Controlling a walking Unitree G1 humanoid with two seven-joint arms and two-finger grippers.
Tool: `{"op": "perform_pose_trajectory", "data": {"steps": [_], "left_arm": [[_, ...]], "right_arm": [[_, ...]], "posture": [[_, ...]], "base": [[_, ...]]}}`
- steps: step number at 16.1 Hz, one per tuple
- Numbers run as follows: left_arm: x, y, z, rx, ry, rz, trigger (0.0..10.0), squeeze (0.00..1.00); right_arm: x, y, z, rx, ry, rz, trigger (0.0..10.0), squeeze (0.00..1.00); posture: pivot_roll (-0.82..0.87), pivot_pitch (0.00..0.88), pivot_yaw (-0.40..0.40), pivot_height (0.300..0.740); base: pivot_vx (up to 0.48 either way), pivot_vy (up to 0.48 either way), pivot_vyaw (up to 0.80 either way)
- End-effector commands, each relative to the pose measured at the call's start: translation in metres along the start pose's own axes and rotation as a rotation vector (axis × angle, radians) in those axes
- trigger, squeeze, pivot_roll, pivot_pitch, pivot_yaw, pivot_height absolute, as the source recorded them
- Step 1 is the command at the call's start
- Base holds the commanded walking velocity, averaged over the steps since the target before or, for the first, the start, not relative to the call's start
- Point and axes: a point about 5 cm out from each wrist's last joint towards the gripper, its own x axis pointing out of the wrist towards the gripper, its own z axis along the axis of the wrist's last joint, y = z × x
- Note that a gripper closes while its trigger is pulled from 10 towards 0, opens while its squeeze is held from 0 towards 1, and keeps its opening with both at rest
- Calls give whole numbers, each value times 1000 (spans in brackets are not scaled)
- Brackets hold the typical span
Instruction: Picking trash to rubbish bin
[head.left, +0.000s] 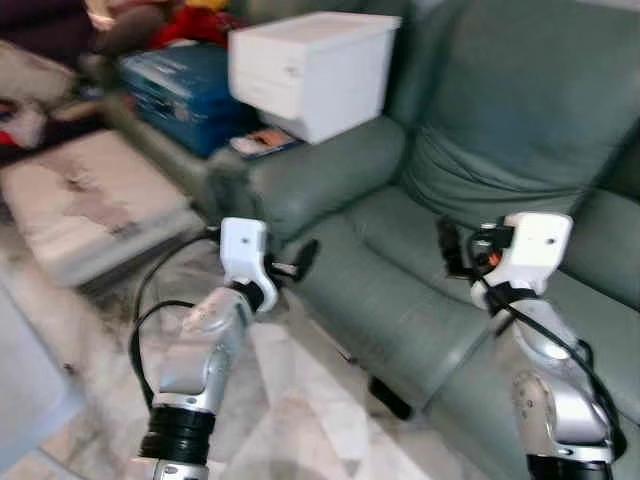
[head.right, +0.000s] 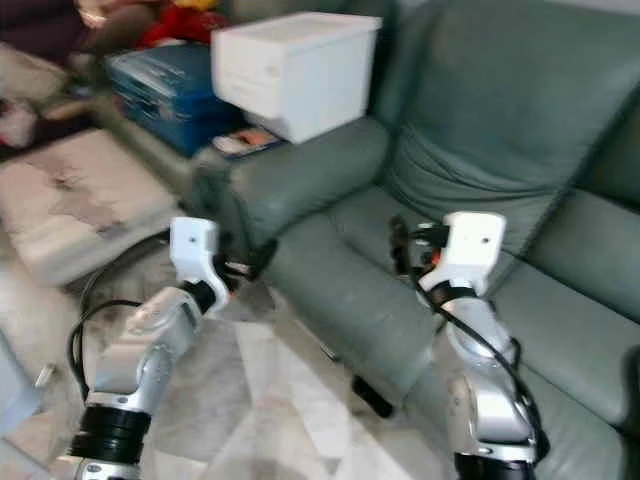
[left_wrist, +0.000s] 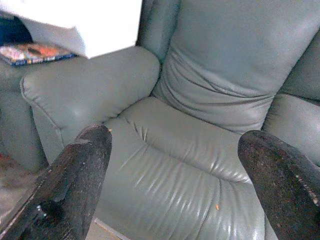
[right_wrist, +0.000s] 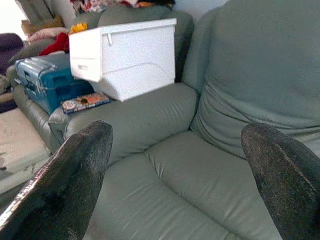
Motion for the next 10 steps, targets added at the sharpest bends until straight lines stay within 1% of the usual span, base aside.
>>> {"op": "perform_pose_trajectory", "data": {"steps": [1,3,5,6,8,9,10], "left_arm": [[-2,12,-6,21,19,65,10000,0],[-3,21,-11,24,31,105,10000,0],[-4,37,-17,35,37,207,10000,0],[-4,39,-18,36,33,226,10000,0],[-6,48,-24,58,50,300,10000,0],[-7,52,-29,63,70,322,10000,0],[-10,60,-40,75,122,354,10000,0]], "right_arm": [[1,-2,-2,13,19,-18,10000,0],[3,-7,-5,12,35,-32,10000,0],[4,-10,-14,-8,66,-36,10000,0],[4,-11,-16,-8,73,-38,10000,0],[6,-16,-27,-16,119,-49,10000,0],[7,-20,-34,-9,145,-59,10000,0],[8,-27,-43,-8,179,-75,10000,0]], "posture": [[-54,56,18,740],[-52,56,17,740],[-43,52,12,740],[-35,51,8,740],[-25,48,2,740],[-20,47,1,740],[-9,47,-2,740]], "base": [[0,0,0],[0,0,0],[0,0,0],[0,0,0],[0,0,0],[0,0,0],[0,0,0]]}}
